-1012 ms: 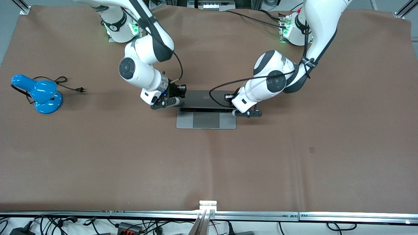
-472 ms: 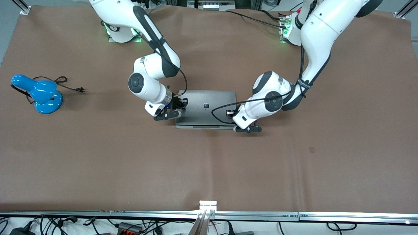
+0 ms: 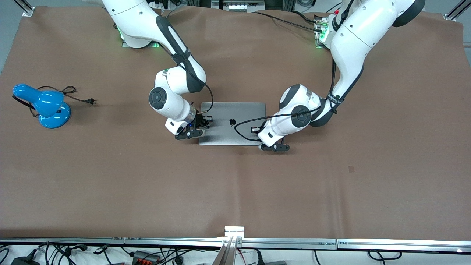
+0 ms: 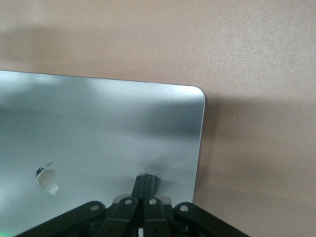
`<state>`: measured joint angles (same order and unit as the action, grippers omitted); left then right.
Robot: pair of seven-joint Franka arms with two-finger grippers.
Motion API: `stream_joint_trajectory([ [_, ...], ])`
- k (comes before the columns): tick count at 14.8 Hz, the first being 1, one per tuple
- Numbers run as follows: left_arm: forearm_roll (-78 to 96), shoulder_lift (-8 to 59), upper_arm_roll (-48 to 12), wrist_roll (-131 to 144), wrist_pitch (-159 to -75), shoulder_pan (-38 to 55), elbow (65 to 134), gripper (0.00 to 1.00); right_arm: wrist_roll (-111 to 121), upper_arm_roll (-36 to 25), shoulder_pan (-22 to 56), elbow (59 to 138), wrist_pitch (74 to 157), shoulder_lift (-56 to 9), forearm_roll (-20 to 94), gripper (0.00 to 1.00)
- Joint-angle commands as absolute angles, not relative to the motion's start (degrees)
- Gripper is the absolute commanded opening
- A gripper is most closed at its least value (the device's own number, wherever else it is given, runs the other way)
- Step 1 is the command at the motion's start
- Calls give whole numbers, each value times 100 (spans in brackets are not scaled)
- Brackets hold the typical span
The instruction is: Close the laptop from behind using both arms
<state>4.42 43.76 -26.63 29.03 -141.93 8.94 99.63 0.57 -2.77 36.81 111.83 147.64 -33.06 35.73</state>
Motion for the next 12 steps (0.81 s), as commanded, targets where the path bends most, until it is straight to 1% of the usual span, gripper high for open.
stream_joint_trajectory([
  [1, 281, 4535, -2558, 2953, -14273, 1011, 9782, 0, 105, -264, 3718, 11039, 14968, -3498, 3533, 0],
  [6, 281, 4482, -2558, 2988, -14221, 993, 9782, 0, 70, -281, 3700, 11004, 14950, -3437, 3533, 0],
  [8, 281, 4343, -2566, 2997, -14151, 950, 9791, 0, 70, -386, 3683, 11004, 14898, -3244, 3525, 0],
  [10, 281, 4027, -2575, 3015, -13722, 897, 9791, 0, 70, -614, 3709, 10987, 14600, -3016, 3498, 0],
  [12, 281, 3641, -2575, 3023, -13248, 687, 9800, 0, 79, -904, 3700, 10864, 14101, -2805, 3298, 0],
])
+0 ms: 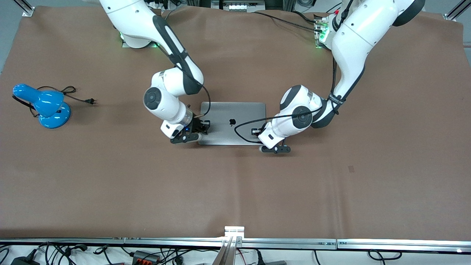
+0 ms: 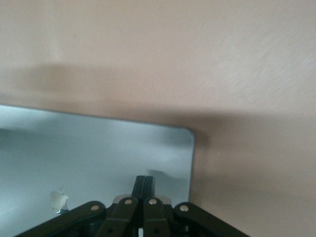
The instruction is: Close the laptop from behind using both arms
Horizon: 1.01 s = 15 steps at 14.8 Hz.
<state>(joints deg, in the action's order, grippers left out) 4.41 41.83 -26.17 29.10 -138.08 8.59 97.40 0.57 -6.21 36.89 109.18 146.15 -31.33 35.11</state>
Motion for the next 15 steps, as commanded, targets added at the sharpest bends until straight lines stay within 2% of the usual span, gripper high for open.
stream_joint_trajectory([
  [1, 281, 3439, -2610, 3023, -12958, 520, 9800, 0, 70, -1071, 3700, 10733, 13741, -2717, 3035, 0],
  [5, 255, 2586, -2601, 2874, -11394, -129, 9791, 0, 114, -1721, 3683, 10258, 12273, -2313, 2261, 0],
  [8, 158, 1866, -2497, 2340, -10645, -439, 9800, 0, 123, -2108, 3648, 9530, 10939, -2197, 1689, 0],
  [9, 158, 1576, -2226, 2199, -10374, -474, 9809, 1, 140, -2231, 3621, 9232, 10499, -2206, 1627, 2],
  [11, 158, 1022, -1629, 1359, -9759, -466, 9800, 5, 132, -2373, 3525, 8704, 9803, -2241, 1608, 17],
  [12, 184, 715, -1330, 971, -9390, -457, 9765, 12, 123, -2382, 3455, 8501, 9539, -2250, 1591, 26],
  [13, 185, 425, -1084, 862, -9065, -440, 9678, 23, 123, -2382, 3393, 8369, 9345, -2250, 1443, 50],
  [14, 167, 222, -968, 792, -8714, -439, 9555, 89, 149, -2382, 3366, 8245, 9238, -2250, 1224, 99],
  [15, 150, 159, -932, 782, -8519, -439, 9397, 100, 149, -2382, 3340, 8131, 9220, -2233, 1056, 100],
])
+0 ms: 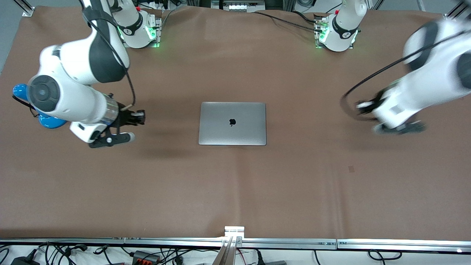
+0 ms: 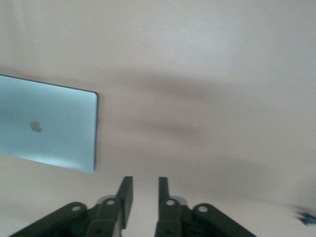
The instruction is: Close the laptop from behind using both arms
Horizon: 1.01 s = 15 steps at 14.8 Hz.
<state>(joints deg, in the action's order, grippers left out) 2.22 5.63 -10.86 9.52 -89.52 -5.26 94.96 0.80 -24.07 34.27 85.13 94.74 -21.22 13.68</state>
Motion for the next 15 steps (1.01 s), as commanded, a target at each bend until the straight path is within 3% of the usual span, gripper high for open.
stream_joint_trajectory([
  [1, 123, 158, -940, 808, -8482, -439, 9309, 100, 149, -2399, 3322, 8043, 9211, -2224, 1020, 100],
  [4, 79, -34, -949, 782, -8516, -431, 9491, 100, 167, -2618, 3235, 7849, 9211, -2206, 1037, 100],
  [7, 97, -596, -862, 774, -9217, -369, 10421, 100, 264, -2689, 3164, 7665, 9185, -2189, 1020, 100],
  [10, 62, -371, -668, 494, -9063, -282, 10057, 100, 255, -2752, 2841, 7463, 9149, -2171, 1063, 100],
  [12, 44, 60, -633, 246, -8537, -255, 9416, 100, 194, -2114, 2131, 7357, 9167, -2075, 1012, 100],
  [15, 35, 44, -659, 299, -8490, -246, 9413, 100, 220, -1076, 971, 7348, 9176, -1759, 581, 100],
])
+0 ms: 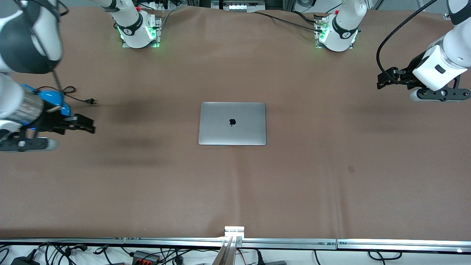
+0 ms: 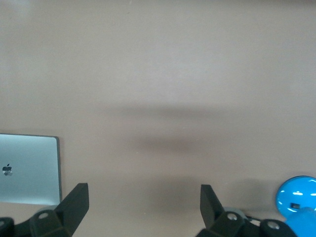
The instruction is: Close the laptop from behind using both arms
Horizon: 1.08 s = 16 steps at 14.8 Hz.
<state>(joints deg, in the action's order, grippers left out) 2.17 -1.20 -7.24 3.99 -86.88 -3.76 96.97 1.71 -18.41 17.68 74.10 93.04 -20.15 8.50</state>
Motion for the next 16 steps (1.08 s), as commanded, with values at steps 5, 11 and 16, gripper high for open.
stream_joint_trajectory([
  [5, -52, 61, -633, 290, -8429, -290, 9369, 100, 150, -247, -17, 7461, 9167, -1565, 317, 100],
  [11, -53, 53, -650, 308, -8420, -299, 9360, 100, 132, -26, -79, 8057, 9140, -1100, -211, 100],
  [16, -53, 53, -686, 308, -8411, -290, 9343, 100, 229, -18, -79, 9604, 9624, 7, -229, 100],
])
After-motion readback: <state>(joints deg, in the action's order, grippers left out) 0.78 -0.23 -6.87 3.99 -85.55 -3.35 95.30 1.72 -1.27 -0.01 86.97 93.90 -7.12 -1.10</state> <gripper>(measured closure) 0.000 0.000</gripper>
